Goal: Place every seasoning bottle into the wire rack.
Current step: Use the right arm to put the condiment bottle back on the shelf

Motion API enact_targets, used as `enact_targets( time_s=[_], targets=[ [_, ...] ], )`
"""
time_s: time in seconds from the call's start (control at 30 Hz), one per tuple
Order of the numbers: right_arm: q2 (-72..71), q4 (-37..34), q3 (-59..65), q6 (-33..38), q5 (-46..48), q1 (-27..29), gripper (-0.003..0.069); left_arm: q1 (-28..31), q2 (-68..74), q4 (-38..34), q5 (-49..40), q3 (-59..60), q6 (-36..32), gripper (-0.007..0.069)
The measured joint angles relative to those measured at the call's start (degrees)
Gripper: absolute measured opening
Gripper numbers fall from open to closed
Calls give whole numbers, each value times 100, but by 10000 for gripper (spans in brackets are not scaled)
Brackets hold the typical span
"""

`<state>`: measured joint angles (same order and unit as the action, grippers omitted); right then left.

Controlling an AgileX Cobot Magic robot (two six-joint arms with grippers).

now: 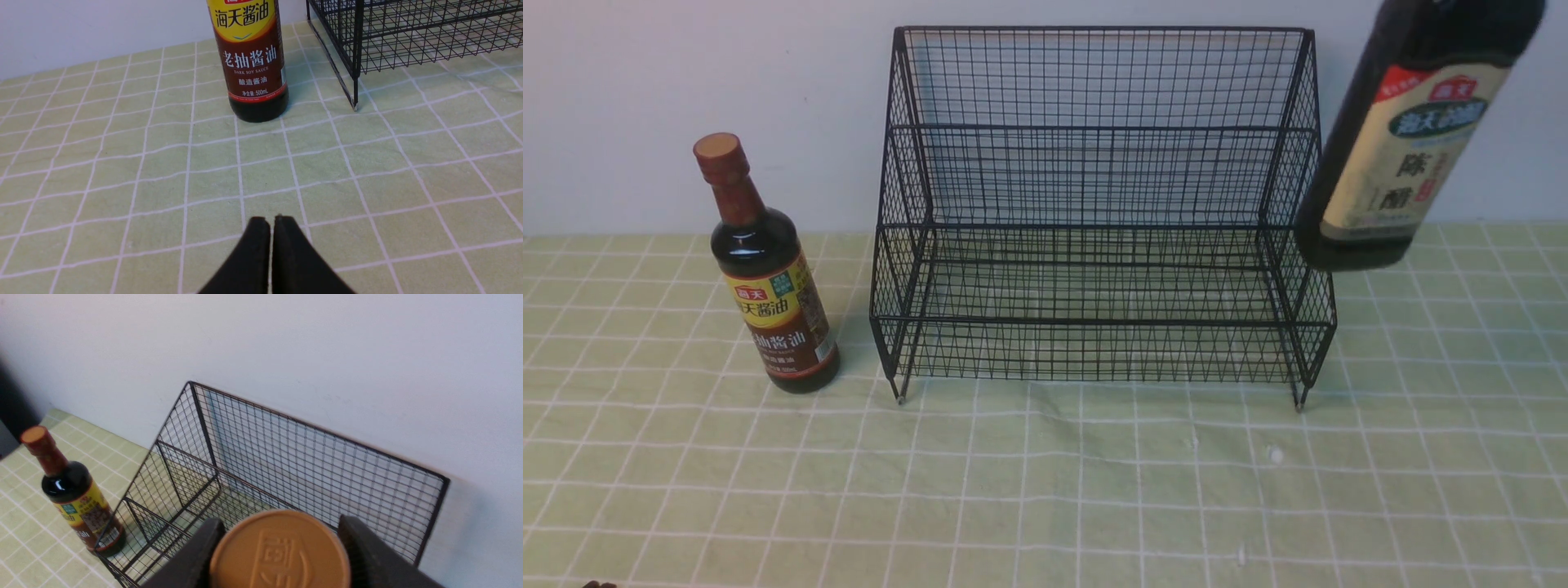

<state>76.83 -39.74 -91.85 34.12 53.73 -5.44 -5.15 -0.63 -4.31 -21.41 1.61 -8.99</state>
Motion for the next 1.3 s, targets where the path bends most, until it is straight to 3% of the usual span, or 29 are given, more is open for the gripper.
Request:
enact_targets(
  time_s=[0.23,0.53,0.77,1.0,1.3],
  targets=[
    [1023,27,-655,41,-614,-732,325,0,0,0,0,0,0,-6],
    [1915,68,-810,72,-1810,-833,325,0,0,0,0,0,0,-6],
    [2435,357,-814,-65,-1528,-833,325,0,0,0,0,0,0,-6],
    [2883,845,-814,-658,-717,-833,325,0,0,0,0,0,0,-6],
    [2886,1194,-890,-1005,-521,-833,325,0,0,0,0,0,0,-6]
  ],
)
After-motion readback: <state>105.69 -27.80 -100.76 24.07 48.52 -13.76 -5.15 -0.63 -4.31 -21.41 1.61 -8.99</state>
